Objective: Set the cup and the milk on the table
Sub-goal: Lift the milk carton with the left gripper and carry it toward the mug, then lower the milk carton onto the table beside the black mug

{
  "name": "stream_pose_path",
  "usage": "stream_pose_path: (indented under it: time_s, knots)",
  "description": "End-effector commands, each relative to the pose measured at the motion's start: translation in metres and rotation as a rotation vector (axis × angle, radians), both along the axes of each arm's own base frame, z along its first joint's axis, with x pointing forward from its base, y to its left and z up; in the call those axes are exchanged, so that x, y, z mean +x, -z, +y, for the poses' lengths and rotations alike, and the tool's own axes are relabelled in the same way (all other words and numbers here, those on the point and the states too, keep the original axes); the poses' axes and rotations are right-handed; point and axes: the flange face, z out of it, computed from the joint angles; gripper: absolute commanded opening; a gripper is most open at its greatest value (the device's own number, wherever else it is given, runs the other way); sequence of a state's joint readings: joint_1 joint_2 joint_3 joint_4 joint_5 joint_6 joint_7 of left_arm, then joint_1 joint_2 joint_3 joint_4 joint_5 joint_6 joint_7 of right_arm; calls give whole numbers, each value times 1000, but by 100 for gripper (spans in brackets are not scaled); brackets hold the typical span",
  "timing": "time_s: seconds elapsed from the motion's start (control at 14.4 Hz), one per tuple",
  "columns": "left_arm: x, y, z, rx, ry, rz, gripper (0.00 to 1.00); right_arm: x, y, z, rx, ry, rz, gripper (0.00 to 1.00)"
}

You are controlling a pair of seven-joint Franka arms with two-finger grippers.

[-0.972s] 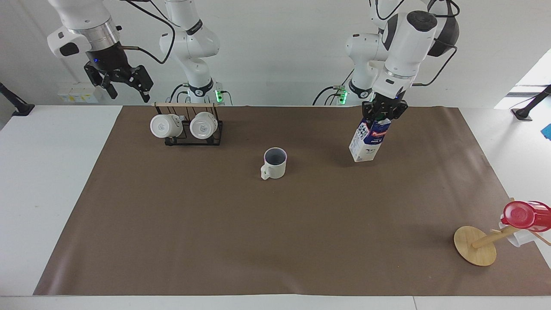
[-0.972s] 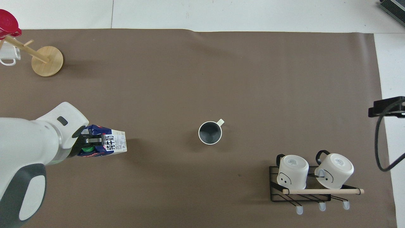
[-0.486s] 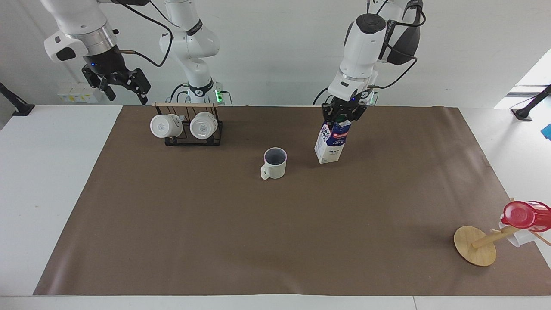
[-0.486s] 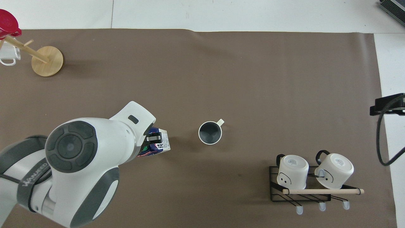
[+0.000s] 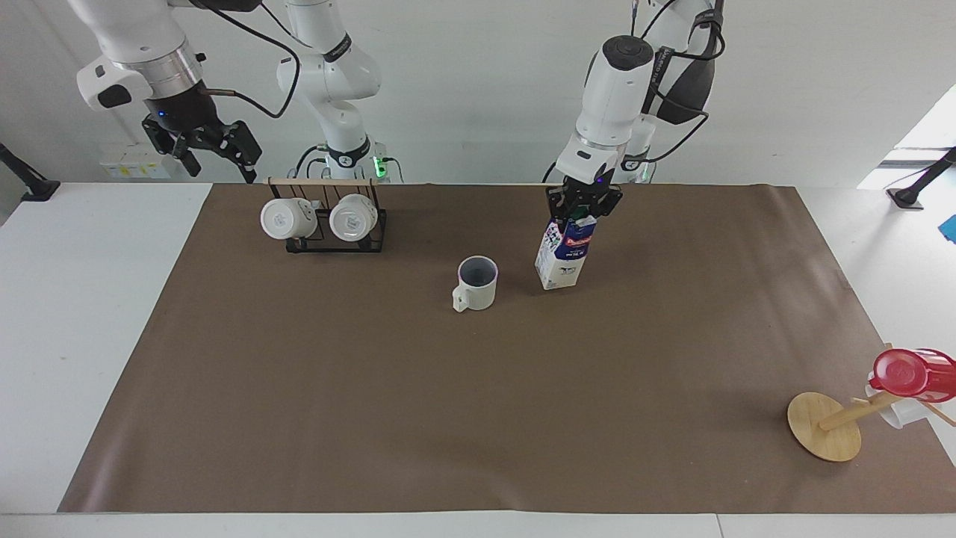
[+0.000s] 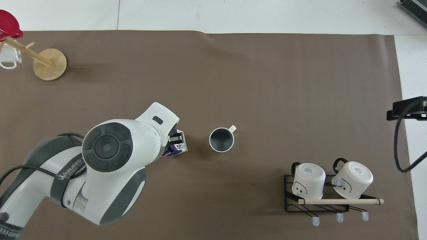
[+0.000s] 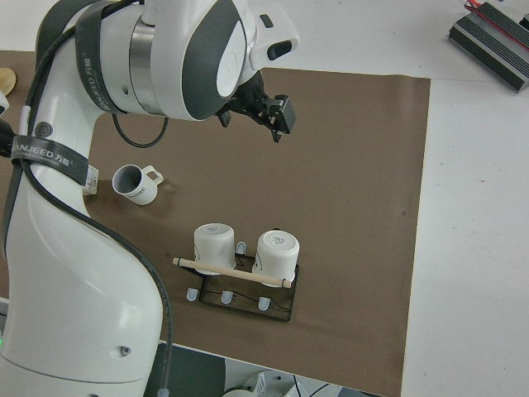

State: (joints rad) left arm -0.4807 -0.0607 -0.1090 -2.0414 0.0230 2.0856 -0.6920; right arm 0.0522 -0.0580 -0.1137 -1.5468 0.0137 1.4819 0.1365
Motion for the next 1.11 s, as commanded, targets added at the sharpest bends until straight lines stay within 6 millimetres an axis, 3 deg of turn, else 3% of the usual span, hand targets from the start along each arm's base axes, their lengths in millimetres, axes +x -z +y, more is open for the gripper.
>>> stream_pose_path:
  time_s: [0.0, 0.49, 0.83, 1.04]
  knots:
    - [2, 8, -29, 14, -26, -37, 50, 0, -3, 0, 19, 17, -5, 100]
    - [3, 10, -31, 11, -28, -37, 52, -5, -11, 8, 21, -2, -19, 100]
    - [-1, 22, -41, 13, -7, -32, 52, -4, -12, 10, 21, -4, -25, 100]
    - [-1, 23, -42, 10, 7, -37, 57, -4, -12, 10, 21, -4, -23, 100]
